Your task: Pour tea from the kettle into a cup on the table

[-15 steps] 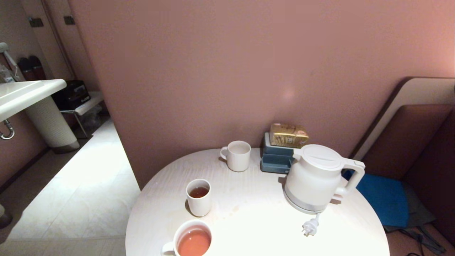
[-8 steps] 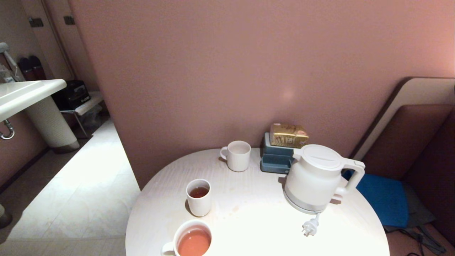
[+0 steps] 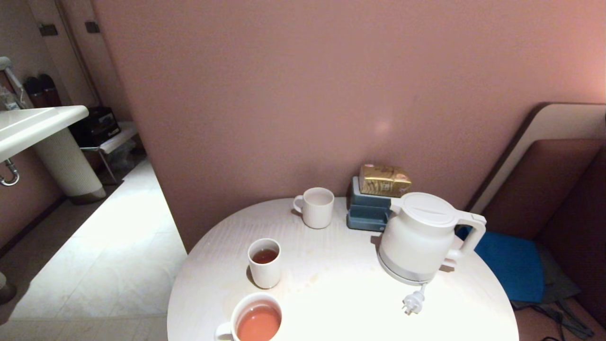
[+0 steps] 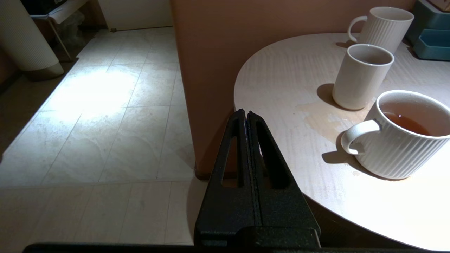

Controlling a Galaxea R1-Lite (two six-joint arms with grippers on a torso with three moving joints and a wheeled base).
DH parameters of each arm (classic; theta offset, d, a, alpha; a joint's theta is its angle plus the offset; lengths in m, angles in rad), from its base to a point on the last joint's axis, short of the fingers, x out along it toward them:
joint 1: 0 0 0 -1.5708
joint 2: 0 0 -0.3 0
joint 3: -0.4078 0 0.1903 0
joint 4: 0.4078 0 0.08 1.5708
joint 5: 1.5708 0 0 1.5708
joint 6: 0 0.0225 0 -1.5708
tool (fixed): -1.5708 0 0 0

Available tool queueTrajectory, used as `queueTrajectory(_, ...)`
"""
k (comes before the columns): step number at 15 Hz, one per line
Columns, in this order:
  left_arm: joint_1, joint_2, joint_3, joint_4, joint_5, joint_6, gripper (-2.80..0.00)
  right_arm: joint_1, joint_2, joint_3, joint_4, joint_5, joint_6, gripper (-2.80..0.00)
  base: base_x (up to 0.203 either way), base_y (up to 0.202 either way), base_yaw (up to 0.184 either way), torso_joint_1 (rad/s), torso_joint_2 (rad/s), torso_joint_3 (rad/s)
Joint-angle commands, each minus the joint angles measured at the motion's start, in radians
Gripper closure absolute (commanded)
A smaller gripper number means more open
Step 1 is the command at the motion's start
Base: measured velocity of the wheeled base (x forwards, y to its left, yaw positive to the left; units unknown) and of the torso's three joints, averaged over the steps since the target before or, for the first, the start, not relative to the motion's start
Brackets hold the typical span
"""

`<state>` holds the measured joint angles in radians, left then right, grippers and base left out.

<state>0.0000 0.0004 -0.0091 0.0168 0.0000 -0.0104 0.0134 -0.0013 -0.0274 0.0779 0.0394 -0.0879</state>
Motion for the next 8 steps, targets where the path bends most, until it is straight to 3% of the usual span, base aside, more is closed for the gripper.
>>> queueTrajectory(1, 0.000, 0.001, 0.000, 0.000, 0.000, 0.000, 0.00, 0.000, 0.001, 0.000, 0.000, 0.001, -0.001, 0.00, 0.000, 0.000, 0.000, 0.000, 0.00, 0.000)
queueTrajectory(8, 0.000, 0.001, 0.000, 0.000, 0.000, 0.000, 0.00, 0.000, 0.001, 0.000, 0.000, 0.002, -0.007, 0.00, 0.000, 0.000, 0.000, 0.000, 0.00, 0.000)
